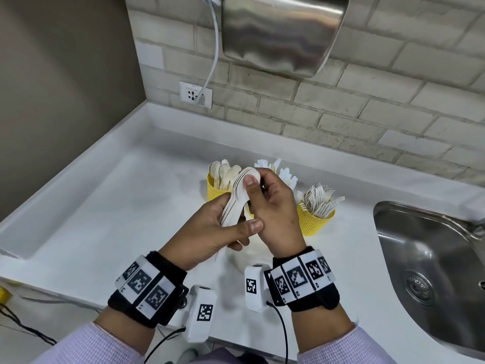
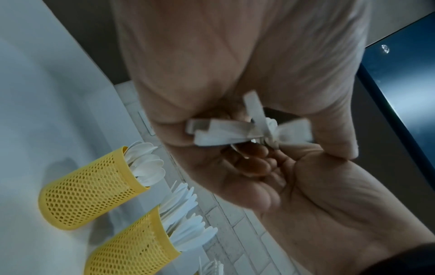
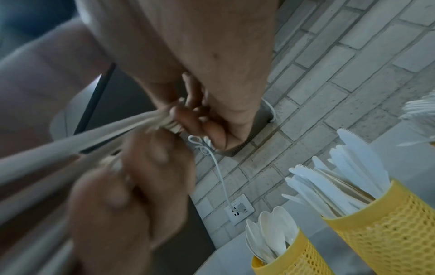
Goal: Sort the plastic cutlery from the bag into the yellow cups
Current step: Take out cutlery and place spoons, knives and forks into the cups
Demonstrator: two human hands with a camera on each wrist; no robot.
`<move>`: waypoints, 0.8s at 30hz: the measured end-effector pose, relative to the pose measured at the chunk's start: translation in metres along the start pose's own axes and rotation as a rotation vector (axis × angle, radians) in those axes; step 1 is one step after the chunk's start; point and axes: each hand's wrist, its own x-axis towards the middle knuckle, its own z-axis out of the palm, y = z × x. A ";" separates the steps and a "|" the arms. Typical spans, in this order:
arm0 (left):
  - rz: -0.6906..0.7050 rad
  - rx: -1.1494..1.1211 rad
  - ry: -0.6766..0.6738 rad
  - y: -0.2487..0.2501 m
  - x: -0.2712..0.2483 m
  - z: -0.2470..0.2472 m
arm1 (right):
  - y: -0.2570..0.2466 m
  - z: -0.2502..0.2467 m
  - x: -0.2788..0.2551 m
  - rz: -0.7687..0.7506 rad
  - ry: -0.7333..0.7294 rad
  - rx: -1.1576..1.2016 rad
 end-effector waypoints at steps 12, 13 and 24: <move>0.053 0.178 -0.082 0.009 0.010 0.000 | -0.001 -0.008 0.010 -0.020 -0.057 -0.115; 0.084 0.237 -0.046 0.009 0.013 -0.003 | -0.001 -0.010 0.013 -0.045 -0.011 -0.157; 0.335 0.694 0.429 -0.007 0.046 -0.017 | 0.008 0.012 0.025 -0.229 0.140 -0.585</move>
